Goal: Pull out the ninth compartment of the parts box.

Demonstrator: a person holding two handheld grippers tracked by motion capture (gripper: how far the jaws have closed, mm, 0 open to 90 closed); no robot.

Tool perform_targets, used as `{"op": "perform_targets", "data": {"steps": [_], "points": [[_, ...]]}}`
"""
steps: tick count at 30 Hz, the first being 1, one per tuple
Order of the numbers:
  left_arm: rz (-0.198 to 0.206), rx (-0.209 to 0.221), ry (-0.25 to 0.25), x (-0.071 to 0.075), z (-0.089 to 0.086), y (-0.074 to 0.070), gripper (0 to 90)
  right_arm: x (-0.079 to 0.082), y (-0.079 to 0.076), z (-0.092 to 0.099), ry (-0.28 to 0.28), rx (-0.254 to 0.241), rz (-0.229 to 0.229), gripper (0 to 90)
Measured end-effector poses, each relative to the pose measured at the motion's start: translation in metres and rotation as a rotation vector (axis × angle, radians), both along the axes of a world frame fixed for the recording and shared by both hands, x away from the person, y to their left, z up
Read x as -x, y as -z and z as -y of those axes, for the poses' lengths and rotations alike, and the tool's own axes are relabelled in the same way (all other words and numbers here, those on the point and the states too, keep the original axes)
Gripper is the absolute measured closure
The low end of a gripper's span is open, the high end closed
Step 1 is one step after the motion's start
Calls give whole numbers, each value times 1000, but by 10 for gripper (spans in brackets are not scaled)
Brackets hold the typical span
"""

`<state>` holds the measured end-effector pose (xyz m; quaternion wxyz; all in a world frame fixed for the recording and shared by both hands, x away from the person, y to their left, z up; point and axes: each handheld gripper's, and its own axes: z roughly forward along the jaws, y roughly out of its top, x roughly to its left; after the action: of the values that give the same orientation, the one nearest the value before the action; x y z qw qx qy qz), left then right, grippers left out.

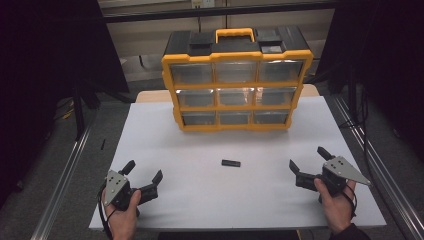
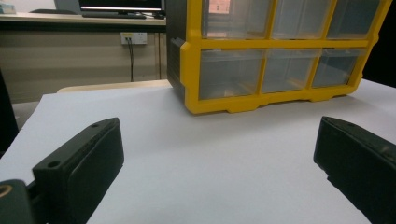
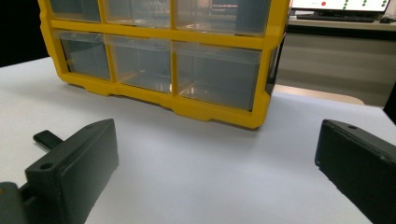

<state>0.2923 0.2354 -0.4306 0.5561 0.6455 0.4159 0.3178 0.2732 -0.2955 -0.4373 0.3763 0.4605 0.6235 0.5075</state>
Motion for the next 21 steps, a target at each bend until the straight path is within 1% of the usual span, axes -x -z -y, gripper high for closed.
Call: {"op": "perform_targets", "data": {"steps": [1, 4, 8, 9, 10, 11, 14, 15, 18, 21], "points": [[-5, 8, 7, 0, -1, 0, 21, 0, 1, 1, 1, 1, -6, 0], [2, 3, 4, 0, 0, 0, 22, -1, 1, 1, -2, 2, -9, 0], [-6, 7, 4, 0, 0, 0, 22, -1, 1, -1, -7, 3, -10, 0], [-1, 19, 0, 0, 2, 0, 22, -1, 1, -1, -12, 4, -8, 0], [-1, 19, 0, 0, 2, 0, 22, -1, 1, -1, -12, 4, -8, 0], [-2, 9, 5, 0, 3, -1, 22, -1, 1, -1, -11, -4, -7, 0], [-12, 6, 18, -1, 5, 0, 22, -1, 2, -1, -14, -6, -12, 0], [-17, 9, 20, -1, 6, 1, 22, -3, 2, -2, -26, -3, -11, 0], [-19, 10, 21, -1, 6, 1, 22, -4, 2, -5, -36, 6, -11, 0], [-28, 21, 19, -1, 6, 2, 22, -7, 3, -10, -44, 16, -14, 0]]}}
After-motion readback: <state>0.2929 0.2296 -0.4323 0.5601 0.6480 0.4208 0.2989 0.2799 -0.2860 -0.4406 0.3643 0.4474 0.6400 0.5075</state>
